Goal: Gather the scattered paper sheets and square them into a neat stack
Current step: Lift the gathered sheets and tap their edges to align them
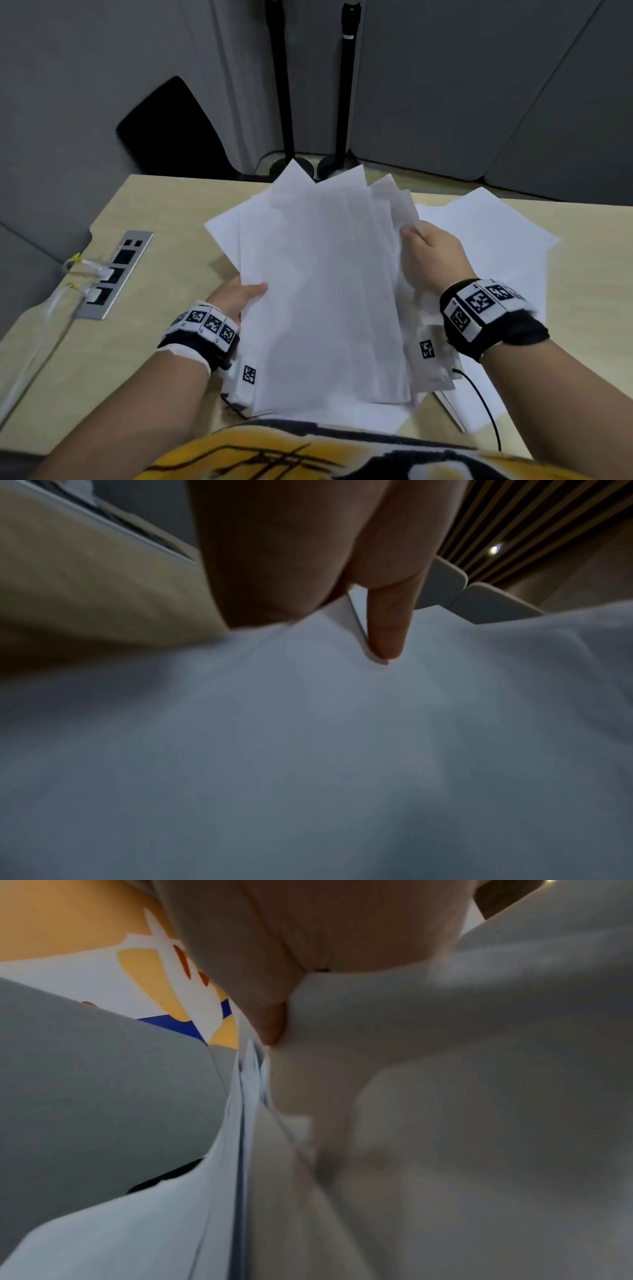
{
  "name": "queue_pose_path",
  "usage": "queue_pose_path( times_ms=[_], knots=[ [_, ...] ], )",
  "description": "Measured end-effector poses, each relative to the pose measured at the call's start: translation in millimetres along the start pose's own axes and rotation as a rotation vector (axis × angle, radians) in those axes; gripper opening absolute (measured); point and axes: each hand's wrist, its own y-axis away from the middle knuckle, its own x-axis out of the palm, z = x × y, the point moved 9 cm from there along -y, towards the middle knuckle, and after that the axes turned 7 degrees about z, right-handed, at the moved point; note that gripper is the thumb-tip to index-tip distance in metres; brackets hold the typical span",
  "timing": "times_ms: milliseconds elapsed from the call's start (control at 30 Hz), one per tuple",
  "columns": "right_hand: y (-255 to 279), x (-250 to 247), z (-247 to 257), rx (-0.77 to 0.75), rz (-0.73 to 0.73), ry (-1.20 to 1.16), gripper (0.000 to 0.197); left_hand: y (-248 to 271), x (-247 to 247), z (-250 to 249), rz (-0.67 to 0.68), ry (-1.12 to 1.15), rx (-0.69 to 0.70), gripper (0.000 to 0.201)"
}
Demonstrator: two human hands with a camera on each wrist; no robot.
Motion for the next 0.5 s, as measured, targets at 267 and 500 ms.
queue_pose_path(
  times_ms=[267,500],
  knots=[
    [2,4,29,-0.166,0.017,0.406,0.032,-9,13,48,0.072,-0.093,-0.157,0.045],
    [6,-12,36,-0.230,-0.095,0.231,0.031,-13,13,47,0.060,-0.113,-0.153,0.046]
  ],
)
